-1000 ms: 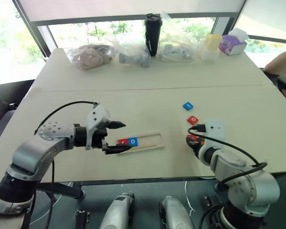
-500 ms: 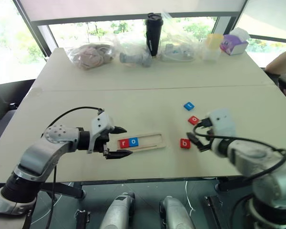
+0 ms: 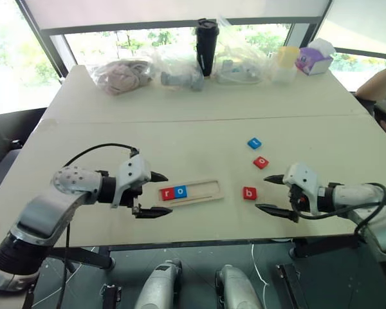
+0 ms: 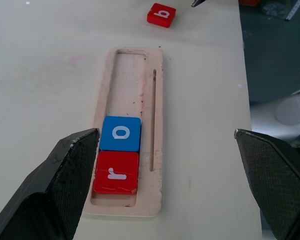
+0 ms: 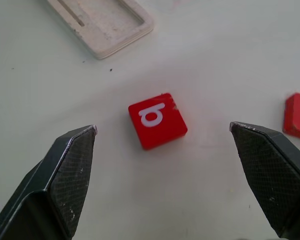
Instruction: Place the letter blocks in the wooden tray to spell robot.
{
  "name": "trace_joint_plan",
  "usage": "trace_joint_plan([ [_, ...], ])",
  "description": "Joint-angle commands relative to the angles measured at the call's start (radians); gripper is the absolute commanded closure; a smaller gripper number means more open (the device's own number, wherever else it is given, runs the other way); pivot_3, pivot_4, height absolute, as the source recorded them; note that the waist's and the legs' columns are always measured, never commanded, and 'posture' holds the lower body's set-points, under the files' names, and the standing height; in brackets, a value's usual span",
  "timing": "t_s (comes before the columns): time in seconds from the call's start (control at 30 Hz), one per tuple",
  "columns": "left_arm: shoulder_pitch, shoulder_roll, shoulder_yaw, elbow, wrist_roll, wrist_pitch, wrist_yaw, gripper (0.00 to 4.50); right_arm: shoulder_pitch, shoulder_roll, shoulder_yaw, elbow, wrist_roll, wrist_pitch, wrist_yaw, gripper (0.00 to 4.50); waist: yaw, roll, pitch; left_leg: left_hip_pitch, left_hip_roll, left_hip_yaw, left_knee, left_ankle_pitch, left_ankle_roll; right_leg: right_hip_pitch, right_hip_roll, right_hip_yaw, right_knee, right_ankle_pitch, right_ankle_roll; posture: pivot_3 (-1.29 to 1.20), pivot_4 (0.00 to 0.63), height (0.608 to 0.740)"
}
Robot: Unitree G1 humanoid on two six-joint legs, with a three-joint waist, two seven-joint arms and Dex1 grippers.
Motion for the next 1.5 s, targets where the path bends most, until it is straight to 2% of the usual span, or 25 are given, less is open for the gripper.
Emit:
trace_joint_plan([
  [0.03, 0.008, 0.006, 0.037, -0.045, -0.016, 0.013, 0.016, 0.0, -0.041, 0.007, 0.014, 0.058, -0.014, -0.069, 0.047, 0.07, 0.003, 0.0, 0.0, 0.0, 0.0, 0.0, 0.0, 0.0, 0.0, 0.0, 0.0, 0.0, 0.0, 0.0, 0.0, 0.0, 0.15, 0.74],
  [0.23, 0.022, 0.01, 0.051, -0.06, -0.017, 0.026, 0.032, 0.0, -0.078, 0.019, 0.063, 0.146, -0.056, -0.145, 0.096, 0.07, 0.004, 0.0, 0.0, 0.001, 0.0, 0.0, 0.0, -0.001, -0.001, 0.0, 0.0, 0.0, 0.003, 0.0, 0.0, 0.0, 0.15, 0.74],
  [0.27, 0.024, 0.011, 0.055, -0.063, -0.019, 0.028, 0.035, 0.0, -0.082, 0.022, 0.069, 0.16, -0.062, -0.156, 0.102, 0.3, 0.004, 0.0, 0.0, 0.001, 0.0, 0.0, 0.001, -0.001, -0.001, 0.0, 0.0, 0.0, 0.003, 0.0, 0.0, 0.0, 0.15, 0.74],
  [0.37, 0.031, 0.012, 0.064, -0.069, -0.021, 0.034, 0.043, 0.0, -0.094, 0.034, 0.077, 0.192, -0.068, -0.17, 0.115, 1.41, 0.003, 0.0, 0.0, 0.001, 0.0, 0.0, 0.001, -0.001, -0.001, 0.0, 0.0, 0.0, 0.003, 0.0, 0.0, 0.0, 0.15, 0.74],
  [0.47, 0.037, 0.017, 0.075, -0.066, -0.021, 0.036, 0.048, 0.0, -0.106, 0.044, 0.08, 0.219, -0.071, -0.176, 0.125, 3.07, 0.002, 0.0, 0.0, 0.001, 0.0, 0.0, 0.001, -0.001, -0.001, 0.0, 0.0, 0.0, 0.003, 0.0, 0.0, 0.0, 0.15, 0.74],
  [0.5, 0.038, 0.02, 0.079, -0.063, -0.021, 0.036, 0.049, 0.0, -0.109, 0.047, 0.081, 0.226, -0.073, -0.178, 0.127, 3.41, 0.001, 0.0, 0.0, 0.001, 0.0, 0.0, 0.001, -0.001, -0.001, 0.0, 0.0, 0.0, 0.003, 0.0, 0.0, 0.0, 0.15, 0.74],
  [0.63, 0.043, 0.038, 0.105, -0.047, -0.018, 0.035, 0.047, 0.0, -0.138, 0.051, 0.065, 0.221, -0.055, -0.152, 0.128, 3.4, 0.0, 0.0, 0.0, 0.001, 0.0, 0.0, 0.001, -0.001, -0.001, 0.0, 0.0, 0.0, 0.004, 0.0, 0.0, 0.0, 0.15, 0.74],
  [0.73, 0.058, 0.067, 0.131, -0.028, -0.01, 0.025, 0.031, 0.0, -0.214, 0.065, 0.067, 0.157, -0.01, -0.078, 0.144, 3.4, -0.004, 0.0, 0.0, 0.001, 0.0, 0.0, 0.001, -0.001, -0.001, 0.0, 0.0, 0.0, 0.004, 0.0, 0.0, 0.0, 0.15, 0.74],
  [0.9, 0.089, 0.114, 0.146, -0.016, 0.0, 0.008, 0.001, 0.0, -0.368, 0.141, 0.197, 0.131, -0.043, -0.035, 0.202, 3.4, -0.006, 0.001, 0.0, 0.002, 0.0, 0.001, 0.0, -0.001, -0.001, -0.002, 0.0, 0.0, 0.005, 0.0, 0.0, 0.0, 0.15, 0.74],
  [1.1, 0.096, 0.106, 0.147, -0.014, 0.014, 0.001, 0.024, 0.0, -0.506, 0.265, 0.332, 0.254, -0.128, -0.077, 0.238, 3.4, 0.001, 0.0, 0.0, 0.001, -0.001, 0.001, 0.0, -0.001, -0.002, -0.004, 0.0, 0.0, 0.005, 0.0, 0.0, 0.0, 0.15, 0.74],
  [1.23, 0.161, 0.099, 0.176, -0.074, -0.011, 0.029, 0.05, 0.0, -0.579, 0.321, 0.404, 0.4, -0.202, -0.151, 0.268, 3.4, -0.005, 0.0, 0.0, 0.002, -0.002, 0.001, 0.001, -0.001, -0.002, -0.004, 0.0, 0.0, 0.004, 0.0, 0.0, 0.0, 0.15, 0.74],
  [1.5, 0.219, 0.091, 0.203, -0.123, -0.029, 0.052, 0.099, 0.0, -0.655, 0.392, 0.434, 0.548, -0.253, -0.244, 0.324, 3.4, -0.006, 0.0, 0.0, 0.002, -0.001, 0.001, -0.001, 0.0, -0.003, -0.004, 0.001, 0.0, 0.01, 0.002, 0.003, 0.0, 0.15, 0.74],
])
